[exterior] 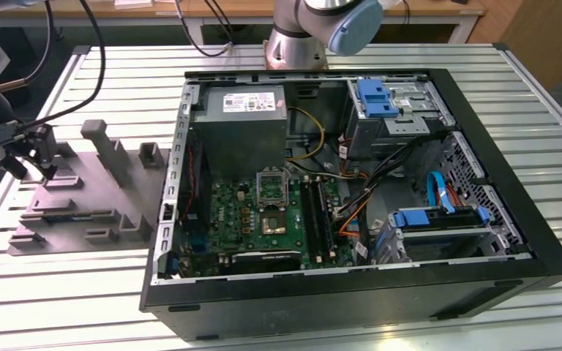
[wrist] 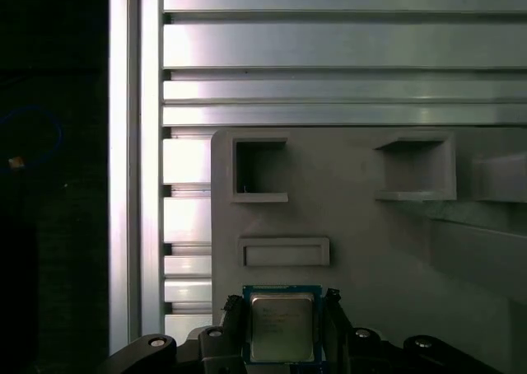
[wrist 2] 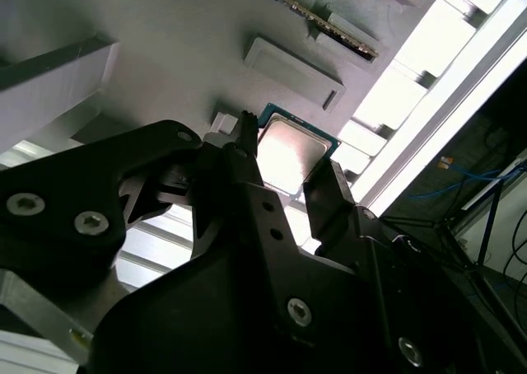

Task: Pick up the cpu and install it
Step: 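Pick up the cpu and move it towards the insertion slot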

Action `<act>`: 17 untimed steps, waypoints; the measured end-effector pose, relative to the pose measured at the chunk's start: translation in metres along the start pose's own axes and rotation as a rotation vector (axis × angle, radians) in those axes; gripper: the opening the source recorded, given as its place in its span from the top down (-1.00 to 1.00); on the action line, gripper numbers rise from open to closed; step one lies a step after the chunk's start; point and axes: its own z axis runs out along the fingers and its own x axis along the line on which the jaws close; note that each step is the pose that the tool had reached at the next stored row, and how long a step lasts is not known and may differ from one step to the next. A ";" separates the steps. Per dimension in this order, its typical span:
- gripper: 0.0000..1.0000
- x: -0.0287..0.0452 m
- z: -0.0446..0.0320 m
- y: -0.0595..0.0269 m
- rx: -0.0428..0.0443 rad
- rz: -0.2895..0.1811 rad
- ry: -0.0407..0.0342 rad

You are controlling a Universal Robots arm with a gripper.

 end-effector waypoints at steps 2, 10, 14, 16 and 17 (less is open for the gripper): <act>0.06 0.0000 -0.0004 0.0000 0.0000 0.000 0.0000; 0.06 0.0000 -0.0018 0.0001 0.0000 0.000 0.0000; 0.06 0.0000 -0.0032 0.0001 0.0000 0.000 0.0000; 0.06 -0.0001 -0.0035 0.0001 0.0000 0.000 0.0000; 0.06 0.0000 -0.0038 0.0001 0.0000 0.000 0.0000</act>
